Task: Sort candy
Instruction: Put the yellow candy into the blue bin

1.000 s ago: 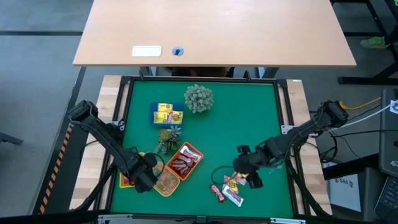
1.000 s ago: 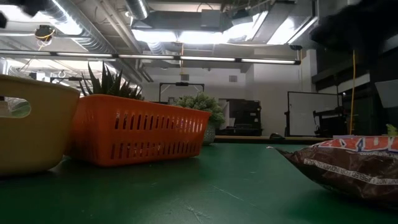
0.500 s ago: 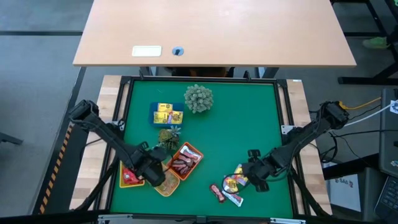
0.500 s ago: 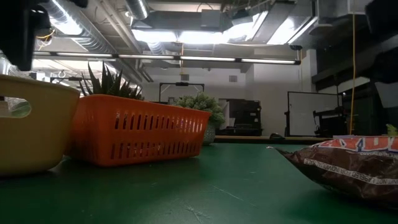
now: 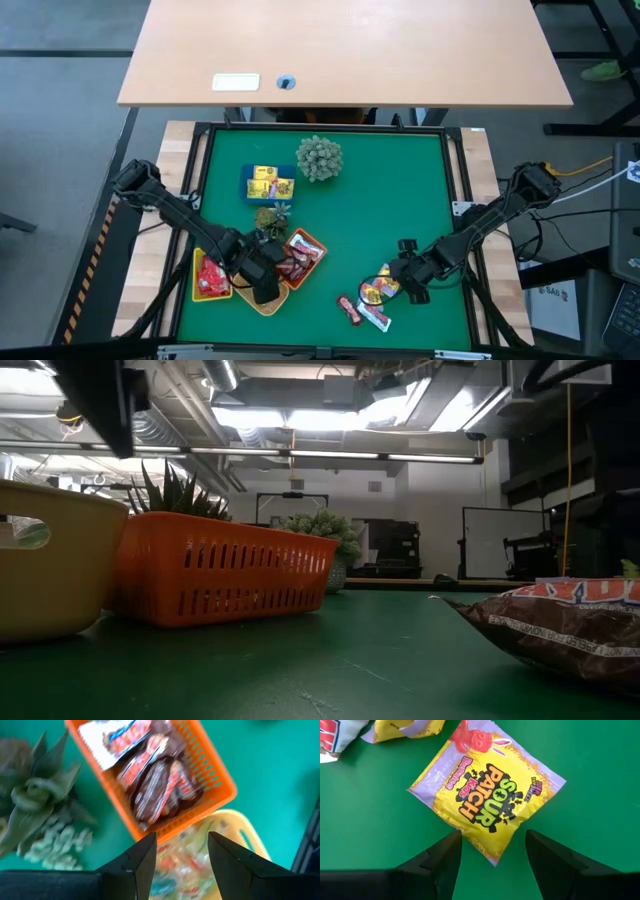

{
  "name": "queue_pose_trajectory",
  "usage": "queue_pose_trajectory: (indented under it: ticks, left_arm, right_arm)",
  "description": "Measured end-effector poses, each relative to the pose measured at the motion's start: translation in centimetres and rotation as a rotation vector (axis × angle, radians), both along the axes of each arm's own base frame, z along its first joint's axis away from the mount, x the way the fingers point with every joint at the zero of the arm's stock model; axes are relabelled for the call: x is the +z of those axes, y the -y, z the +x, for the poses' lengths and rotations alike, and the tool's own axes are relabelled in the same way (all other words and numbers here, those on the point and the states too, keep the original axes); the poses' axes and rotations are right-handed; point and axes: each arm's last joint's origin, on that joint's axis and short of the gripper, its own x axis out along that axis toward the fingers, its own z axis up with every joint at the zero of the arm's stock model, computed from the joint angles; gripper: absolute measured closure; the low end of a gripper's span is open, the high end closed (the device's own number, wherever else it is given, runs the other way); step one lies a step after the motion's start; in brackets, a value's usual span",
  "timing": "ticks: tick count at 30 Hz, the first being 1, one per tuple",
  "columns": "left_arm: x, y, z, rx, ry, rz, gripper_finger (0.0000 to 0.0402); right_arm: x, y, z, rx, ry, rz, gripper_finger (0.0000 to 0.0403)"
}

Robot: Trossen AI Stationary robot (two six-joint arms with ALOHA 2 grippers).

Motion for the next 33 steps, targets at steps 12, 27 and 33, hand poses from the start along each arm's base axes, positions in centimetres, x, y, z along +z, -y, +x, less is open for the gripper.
queue_pose_trajectory:
  ticks: [12, 27, 33]
  left_arm:
    - [0.4, -0.9, 1.5, -0.083, 0.107, 0.069, 0.0239]
    - [1.2, -2.1, 3.4, -0.156, 0.270, 0.266, 0.0239]
    - [1.4, -2.0, 3.6, -0.225, 0.292, 0.300, 0.0239]
  right_arm:
    - [-1.1, 0.3, -0.3, 0.005, 0.023, 0.028, 0.0292]
    - [4.4, 0.0, 4.6, 0.028, 0.221, 0.094, 0.0397]
    - [9.1, 2.7, 8.7, 0.064, 0.454, -0.062, 0.0393]
